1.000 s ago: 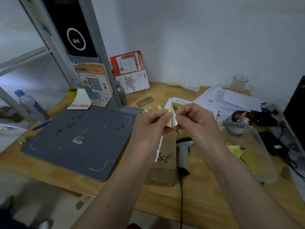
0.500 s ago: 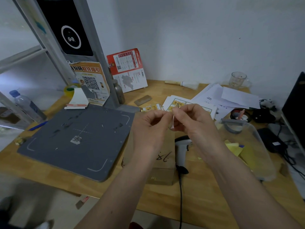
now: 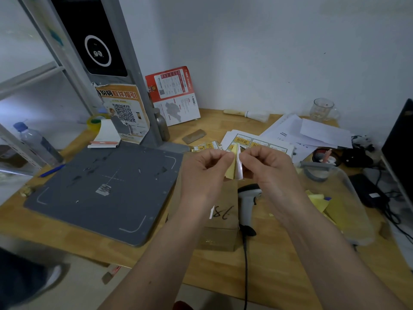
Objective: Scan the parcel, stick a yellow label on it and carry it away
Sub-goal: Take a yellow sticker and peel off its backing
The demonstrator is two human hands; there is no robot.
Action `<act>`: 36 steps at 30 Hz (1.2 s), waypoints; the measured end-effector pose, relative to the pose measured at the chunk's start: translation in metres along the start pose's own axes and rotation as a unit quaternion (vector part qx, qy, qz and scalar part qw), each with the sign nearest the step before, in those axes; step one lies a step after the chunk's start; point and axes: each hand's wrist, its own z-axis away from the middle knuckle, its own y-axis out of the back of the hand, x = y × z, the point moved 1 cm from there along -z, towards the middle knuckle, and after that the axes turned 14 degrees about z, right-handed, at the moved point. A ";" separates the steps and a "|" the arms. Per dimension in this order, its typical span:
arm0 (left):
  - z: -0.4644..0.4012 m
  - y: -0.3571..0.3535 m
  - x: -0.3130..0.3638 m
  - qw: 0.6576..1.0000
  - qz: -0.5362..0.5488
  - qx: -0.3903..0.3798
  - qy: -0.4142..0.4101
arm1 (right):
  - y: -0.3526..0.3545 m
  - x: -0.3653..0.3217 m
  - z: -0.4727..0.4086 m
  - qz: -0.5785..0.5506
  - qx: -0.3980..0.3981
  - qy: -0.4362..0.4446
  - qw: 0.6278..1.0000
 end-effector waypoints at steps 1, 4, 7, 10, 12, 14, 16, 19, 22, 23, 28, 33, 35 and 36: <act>-0.002 0.001 -0.002 1.000 0.019 0.006 0.017 | 0.000 0.000 0.000 -0.011 -0.002 -0.005 1.000; -0.003 0.004 -0.003 0.997 0.054 0.021 0.053 | 0.000 0.001 -0.001 -0.040 -0.013 -0.015 0.999; -0.003 0.005 -0.001 0.996 0.057 0.035 0.060 | 0.000 0.001 -0.002 -0.047 -0.015 -0.016 0.999; -0.004 0.007 -0.002 0.993 0.082 0.049 0.070 | 0.000 0.000 -0.003 -0.056 -0.006 -0.023 0.998; -0.006 0.007 -0.003 0.991 0.090 0.056 0.076 | 0.001 0.000 -0.004 -0.065 -0.001 -0.028 0.997; -0.008 0.007 -0.005 0.991 0.088 0.061 0.078 | 0.001 0.000 -0.004 -0.069 0.002 -0.030 0.997; -0.009 0.007 -0.007 0.991 0.083 0.066 0.080 | 0.002 0.002 -0.005 -0.062 0.004 -0.029 0.998; -0.012 0.007 -0.010 0.990 0.082 0.072 0.084 | 0.004 0.004 -0.006 -0.065 0.009 -0.035 0.997; -0.014 0.005 -0.012 0.991 0.081 0.071 0.081 | 0.009 0.007 -0.009 -0.079 0.018 -0.044 0.996; -0.015 0.004 -0.013 0.992 0.077 0.070 0.078 | 0.010 0.008 -0.009 -0.081 0.021 -0.045 0.995; -0.016 -0.003 -0.014 0.994 0.076 0.058 0.057 | 0.016 0.010 -0.011 -0.091 0.026 -0.041 0.995; -0.019 -0.010 -0.016 0.994 0.070 0.041 0.068 | 0.025 0.012 -0.012 -0.104 0.030 -0.048 0.993; -0.021 -0.013 -0.019 0.995 0.060 0.040 0.075 | 0.029 0.014 -0.011 -0.106 0.034 -0.050 0.992; -0.022 -0.014 -0.020 0.995 0.055 0.039 0.076 | 0.030 0.015 -0.011 -0.107 0.036 -0.051 0.992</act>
